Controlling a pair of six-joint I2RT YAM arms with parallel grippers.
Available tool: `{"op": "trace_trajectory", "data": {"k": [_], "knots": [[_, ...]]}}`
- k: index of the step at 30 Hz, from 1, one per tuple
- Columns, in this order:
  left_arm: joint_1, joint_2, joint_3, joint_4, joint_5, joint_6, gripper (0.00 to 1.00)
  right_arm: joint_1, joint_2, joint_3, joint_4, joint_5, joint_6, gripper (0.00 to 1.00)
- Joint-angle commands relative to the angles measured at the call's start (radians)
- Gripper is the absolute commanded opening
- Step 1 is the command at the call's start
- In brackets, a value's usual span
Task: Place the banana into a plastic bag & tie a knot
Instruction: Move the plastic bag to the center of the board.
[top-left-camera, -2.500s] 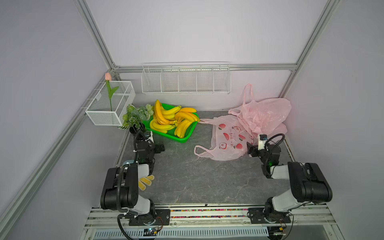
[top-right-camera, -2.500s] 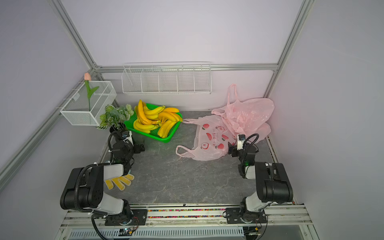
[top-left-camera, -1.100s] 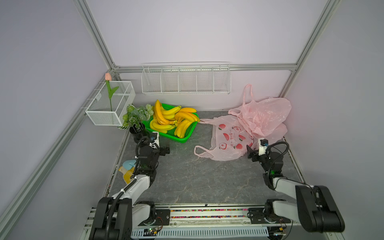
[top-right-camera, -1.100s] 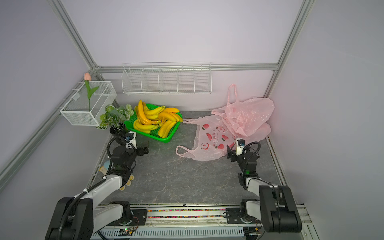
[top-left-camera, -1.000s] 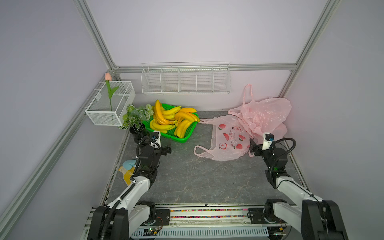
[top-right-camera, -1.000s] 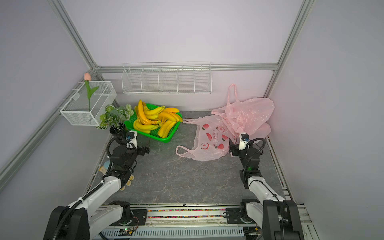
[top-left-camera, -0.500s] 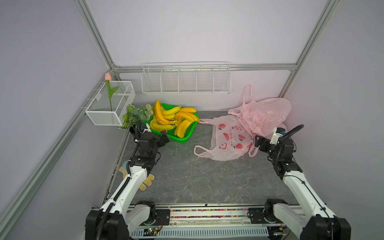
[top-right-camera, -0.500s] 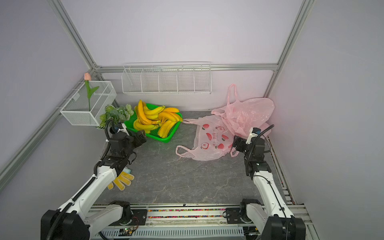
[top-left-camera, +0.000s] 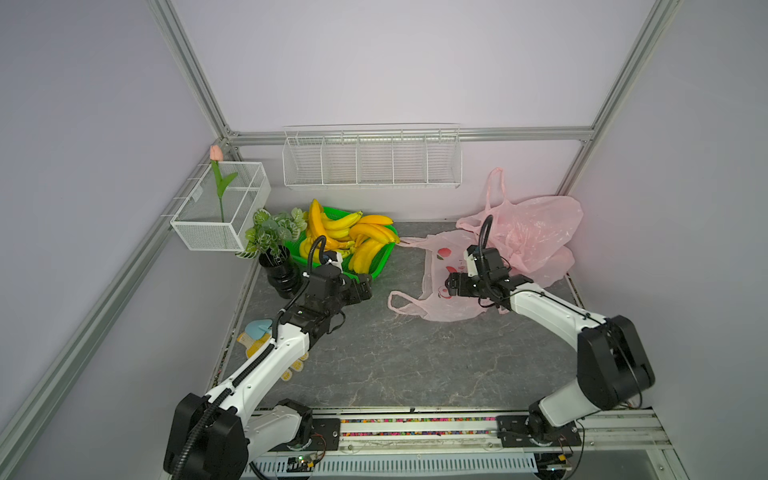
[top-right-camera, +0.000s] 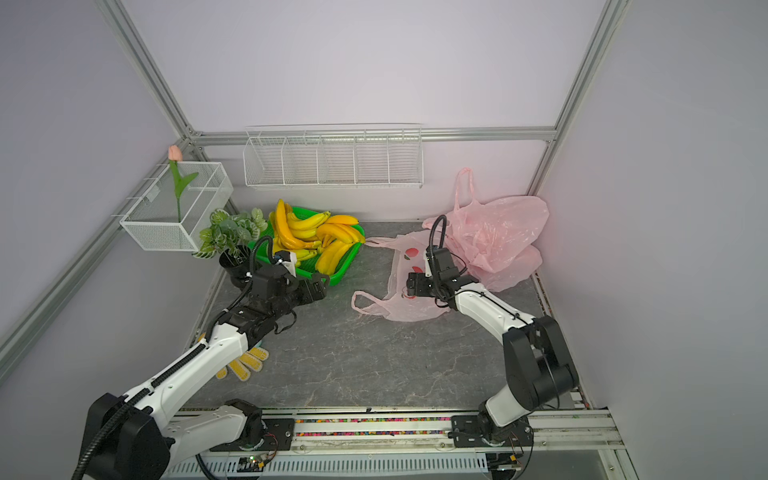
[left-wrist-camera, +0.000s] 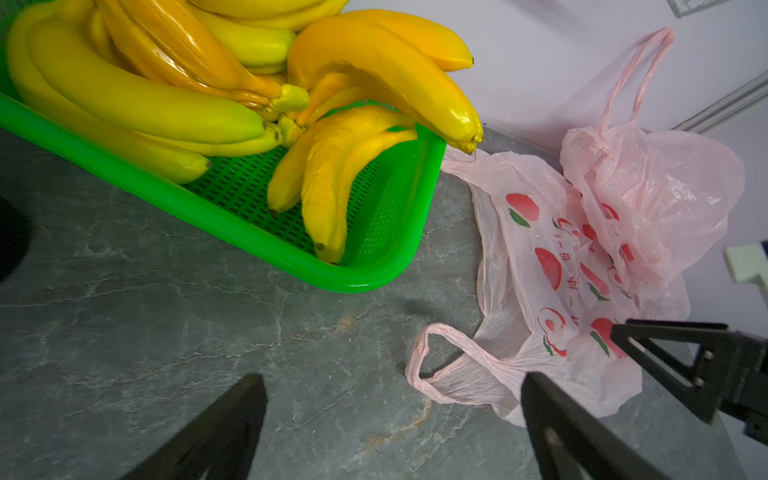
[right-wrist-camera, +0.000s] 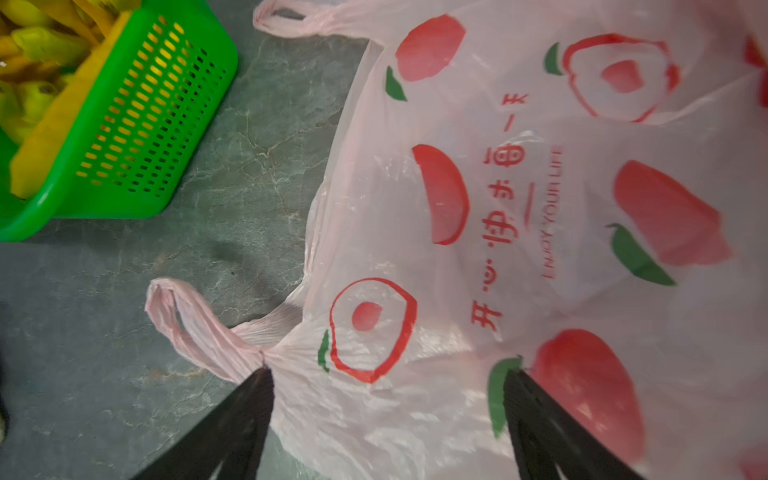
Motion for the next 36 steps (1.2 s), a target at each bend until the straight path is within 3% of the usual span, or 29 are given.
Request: {"op": "trace_trajectory", "data": {"k": [1,5,13,21,28,32,36], "knots": [[-0.023,0.057,0.019,0.01,0.026,-0.02,0.93,0.048,0.116,0.081,-0.089,0.025,0.026,0.89],[-0.055,0.116,0.032,0.036,0.021,-0.026,0.89,0.088,0.193,0.087,-0.119,0.025,0.053,0.89],[-0.106,0.194,0.083,0.019,0.013,-0.026,0.79,0.093,0.154,-0.077,-0.117,0.001,0.137,0.89],[-0.206,0.343,0.267,-0.039,-0.02,-0.004,0.74,0.086,-0.133,-0.313,-0.173,0.112,0.217,0.89],[-0.282,0.621,0.548,-0.151,-0.057,0.075,0.75,0.056,-0.368,-0.472,-0.194,0.161,0.266,0.89],[-0.287,0.757,0.664,-0.237,-0.074,0.151,0.76,0.017,-0.406,-0.5,-0.173,0.129,0.258,0.89],[-0.288,0.808,0.694,-0.259,-0.059,0.246,0.78,0.01,-0.393,-0.498,-0.149,0.108,0.246,0.89]]}}
